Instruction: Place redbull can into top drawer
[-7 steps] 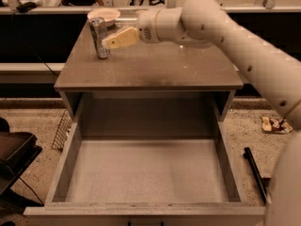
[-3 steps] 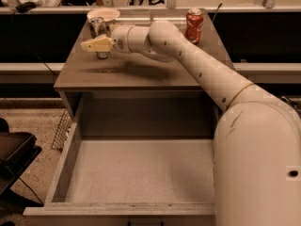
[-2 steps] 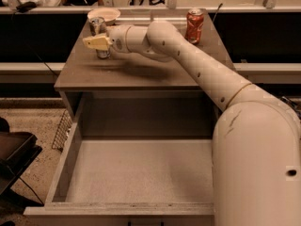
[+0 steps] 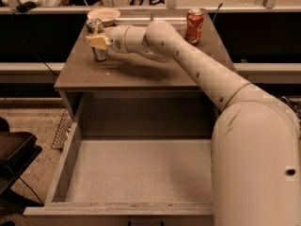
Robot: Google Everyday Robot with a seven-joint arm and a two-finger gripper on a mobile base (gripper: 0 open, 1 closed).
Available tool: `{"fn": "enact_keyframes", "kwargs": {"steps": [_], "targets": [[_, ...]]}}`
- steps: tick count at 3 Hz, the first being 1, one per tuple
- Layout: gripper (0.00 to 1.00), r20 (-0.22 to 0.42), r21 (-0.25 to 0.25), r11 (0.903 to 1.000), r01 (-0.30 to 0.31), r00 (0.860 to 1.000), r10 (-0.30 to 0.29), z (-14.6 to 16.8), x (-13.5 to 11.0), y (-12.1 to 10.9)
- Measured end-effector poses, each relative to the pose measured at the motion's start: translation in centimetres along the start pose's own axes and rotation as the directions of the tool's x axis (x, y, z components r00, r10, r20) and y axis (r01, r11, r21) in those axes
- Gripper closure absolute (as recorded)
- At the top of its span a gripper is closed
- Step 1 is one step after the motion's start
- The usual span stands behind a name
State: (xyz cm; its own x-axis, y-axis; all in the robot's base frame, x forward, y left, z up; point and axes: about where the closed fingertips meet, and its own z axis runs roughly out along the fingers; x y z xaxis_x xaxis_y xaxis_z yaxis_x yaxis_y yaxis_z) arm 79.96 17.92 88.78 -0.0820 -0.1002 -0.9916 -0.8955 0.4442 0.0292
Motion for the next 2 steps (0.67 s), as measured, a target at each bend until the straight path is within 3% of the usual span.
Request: {"fn": "enact_keyframes", "kwargs": {"steps": [1,2], "targets": [[1.00,0.008,-0.011,0.9999,0.010,1.000,-0.009,-0.3,-0.9,0.3],[1.00,0.018,-0.033,0.9985,0.045,0.999,-0.044,-2.7,-3.4,1.9]]}}
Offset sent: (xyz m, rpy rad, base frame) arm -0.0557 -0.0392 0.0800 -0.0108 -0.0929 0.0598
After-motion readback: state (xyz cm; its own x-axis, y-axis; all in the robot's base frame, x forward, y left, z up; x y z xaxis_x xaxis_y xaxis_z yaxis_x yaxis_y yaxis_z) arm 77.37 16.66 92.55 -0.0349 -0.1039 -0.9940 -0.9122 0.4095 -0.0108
